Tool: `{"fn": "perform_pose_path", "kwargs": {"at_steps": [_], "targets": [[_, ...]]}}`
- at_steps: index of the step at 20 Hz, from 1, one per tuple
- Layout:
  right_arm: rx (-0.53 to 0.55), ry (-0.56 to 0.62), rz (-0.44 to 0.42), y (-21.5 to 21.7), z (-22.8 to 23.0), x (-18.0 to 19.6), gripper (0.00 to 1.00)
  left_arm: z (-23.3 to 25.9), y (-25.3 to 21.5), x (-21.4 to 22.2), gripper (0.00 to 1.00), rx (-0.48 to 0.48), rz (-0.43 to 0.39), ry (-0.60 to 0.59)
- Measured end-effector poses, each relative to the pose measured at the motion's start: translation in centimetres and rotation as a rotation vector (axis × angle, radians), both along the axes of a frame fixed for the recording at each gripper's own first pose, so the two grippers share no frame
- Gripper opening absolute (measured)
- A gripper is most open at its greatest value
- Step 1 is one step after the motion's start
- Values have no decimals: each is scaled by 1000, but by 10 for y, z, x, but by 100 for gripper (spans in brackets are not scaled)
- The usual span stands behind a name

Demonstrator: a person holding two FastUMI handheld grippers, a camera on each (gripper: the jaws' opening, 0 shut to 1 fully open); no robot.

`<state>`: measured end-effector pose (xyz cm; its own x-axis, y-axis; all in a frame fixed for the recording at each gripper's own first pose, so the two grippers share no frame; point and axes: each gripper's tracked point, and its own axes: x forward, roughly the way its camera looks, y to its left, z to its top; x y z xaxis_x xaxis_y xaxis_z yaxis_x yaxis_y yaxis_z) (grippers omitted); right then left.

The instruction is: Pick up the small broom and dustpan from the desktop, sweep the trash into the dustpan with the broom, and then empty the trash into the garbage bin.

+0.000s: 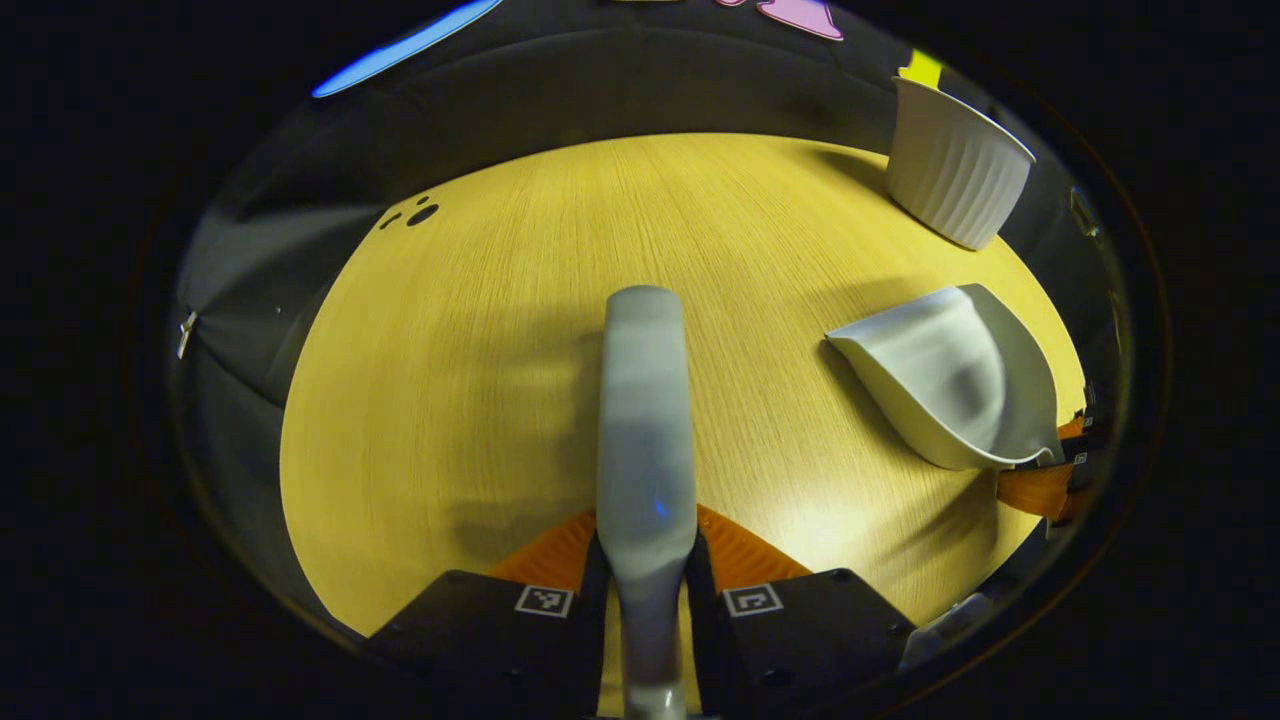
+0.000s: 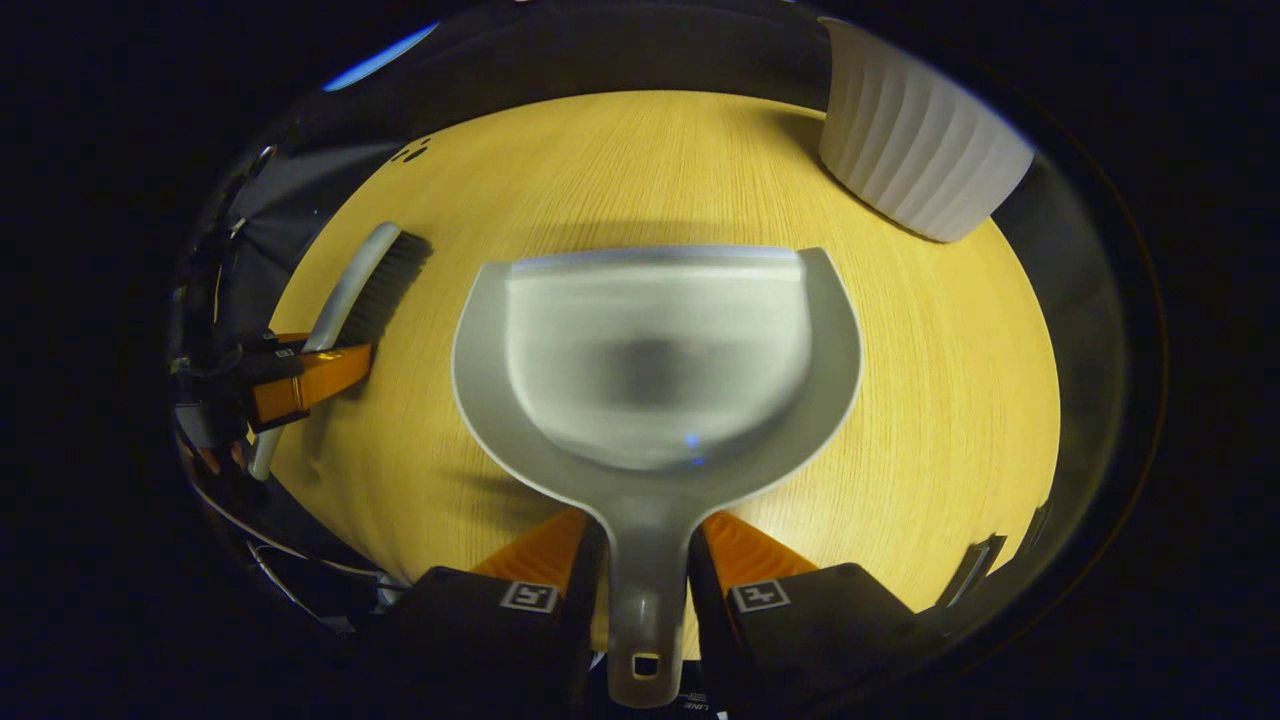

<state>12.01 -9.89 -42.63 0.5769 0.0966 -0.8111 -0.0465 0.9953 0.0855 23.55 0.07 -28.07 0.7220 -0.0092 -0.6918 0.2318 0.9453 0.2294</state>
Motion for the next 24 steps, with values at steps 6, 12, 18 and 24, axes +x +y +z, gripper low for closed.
{"fn": "perform_pose_path", "kwargs": {"at_steps": [6,12,18,24], "targets": [[3,-82,-70,-14,28,-1,99,42,-17,-14,96,-17,-73,-133],[-19,-286,-117,-33,89,-8,99,109,-42,-50,97,-102,-115,-325],[-43,-549,-107,-34,170,-14,99,187,-58,-88,97,-165,-136,-543],[1,-798,-56,-19,237,-24,99,265,-44,-124,97,-188,-78,-794]]}}
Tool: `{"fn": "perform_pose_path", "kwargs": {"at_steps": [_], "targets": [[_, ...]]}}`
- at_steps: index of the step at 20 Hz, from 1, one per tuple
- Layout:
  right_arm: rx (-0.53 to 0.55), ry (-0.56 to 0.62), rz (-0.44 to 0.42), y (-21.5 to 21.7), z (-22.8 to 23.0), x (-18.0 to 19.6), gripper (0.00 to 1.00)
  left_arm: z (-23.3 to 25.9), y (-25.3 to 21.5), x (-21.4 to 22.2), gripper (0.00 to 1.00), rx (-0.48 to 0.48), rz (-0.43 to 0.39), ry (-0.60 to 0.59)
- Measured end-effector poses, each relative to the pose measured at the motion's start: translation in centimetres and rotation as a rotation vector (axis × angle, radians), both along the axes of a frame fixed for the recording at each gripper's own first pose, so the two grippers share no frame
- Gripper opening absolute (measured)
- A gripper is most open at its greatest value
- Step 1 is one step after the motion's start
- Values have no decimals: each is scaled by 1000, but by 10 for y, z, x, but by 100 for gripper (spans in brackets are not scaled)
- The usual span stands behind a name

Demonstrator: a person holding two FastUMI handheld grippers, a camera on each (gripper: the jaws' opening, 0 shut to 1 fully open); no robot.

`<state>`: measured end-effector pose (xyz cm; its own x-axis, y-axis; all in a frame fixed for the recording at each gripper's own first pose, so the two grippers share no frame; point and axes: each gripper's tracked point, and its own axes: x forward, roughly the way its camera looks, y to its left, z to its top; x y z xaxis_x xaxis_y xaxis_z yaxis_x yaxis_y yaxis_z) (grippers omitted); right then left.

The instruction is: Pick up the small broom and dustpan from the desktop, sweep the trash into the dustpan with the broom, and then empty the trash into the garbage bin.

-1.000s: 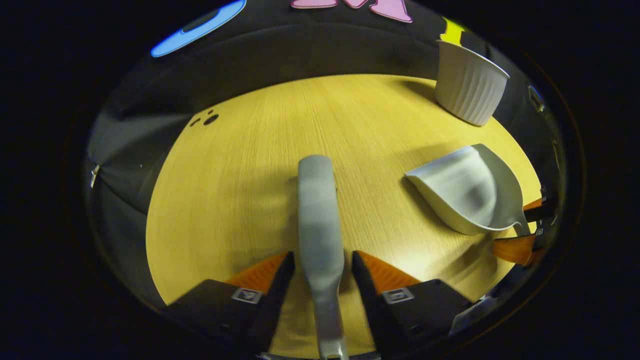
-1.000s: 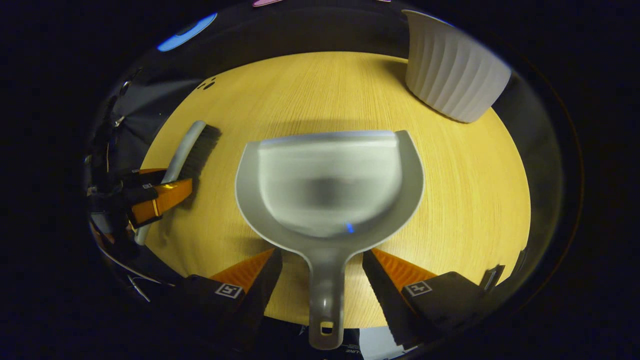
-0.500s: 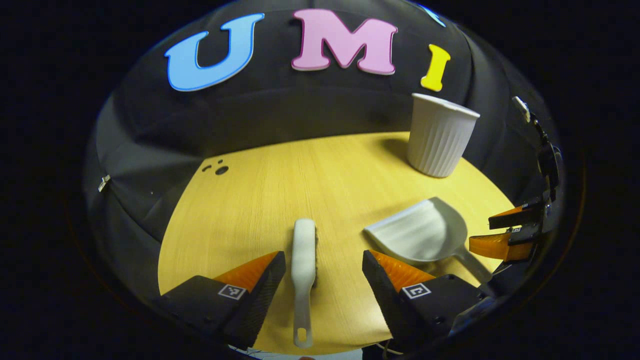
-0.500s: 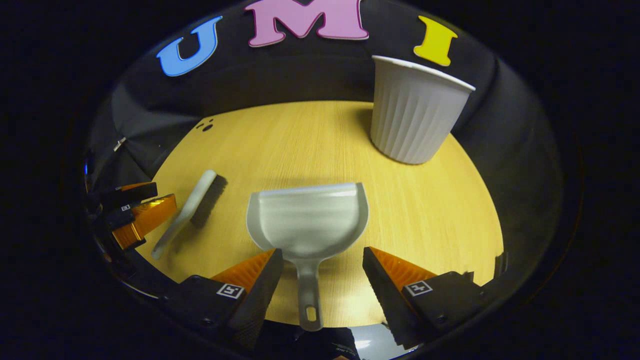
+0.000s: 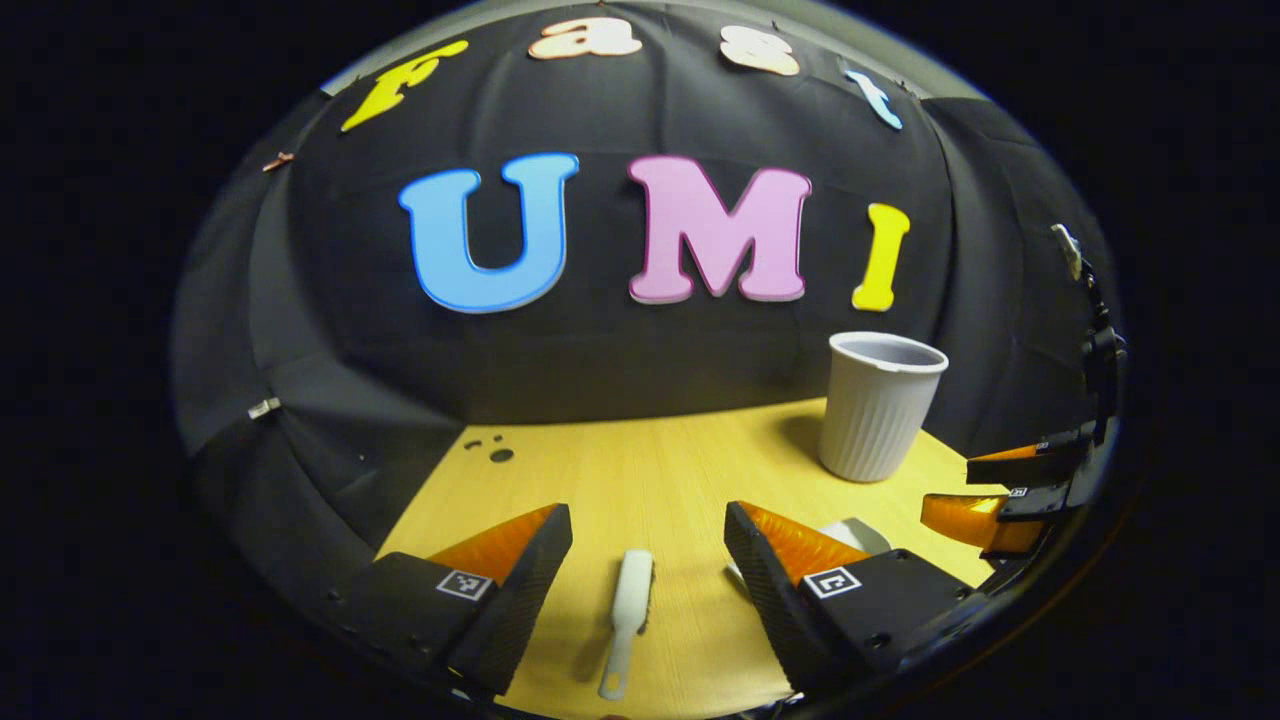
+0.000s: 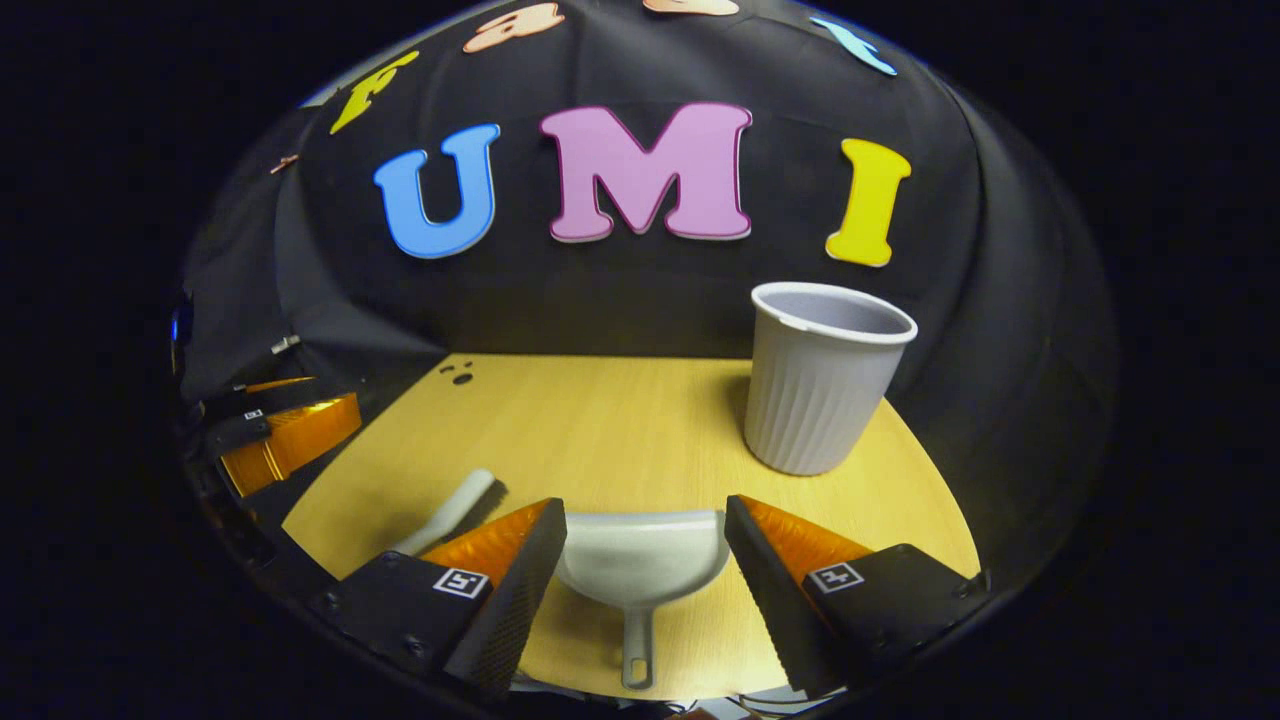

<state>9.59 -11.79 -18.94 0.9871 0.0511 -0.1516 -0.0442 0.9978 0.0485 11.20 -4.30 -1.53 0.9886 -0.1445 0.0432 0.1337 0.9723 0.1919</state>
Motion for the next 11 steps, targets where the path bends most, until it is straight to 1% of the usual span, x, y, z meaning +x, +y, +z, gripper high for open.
{"fn": "perform_pose_path", "kwargs": {"at_steps": [2,3,4,7,11], "targets": [[11,-71,-6,-5,15,-1,99,17,3,-16,96,29,16,-86],[20,-95,-4,-5,20,-2,99,19,3,-22,96,50,19,-114],[34,-117,1,-4,24,-5,99,17,-3,-29,97,60,3,-123],[63,-138,31,-1,32,-21,99,1,-25,-41,97,40,-40,-92],[62,-113,-17,-22,17,-36,99,-20,-45,-48,97,-29,-77,-32]]}}
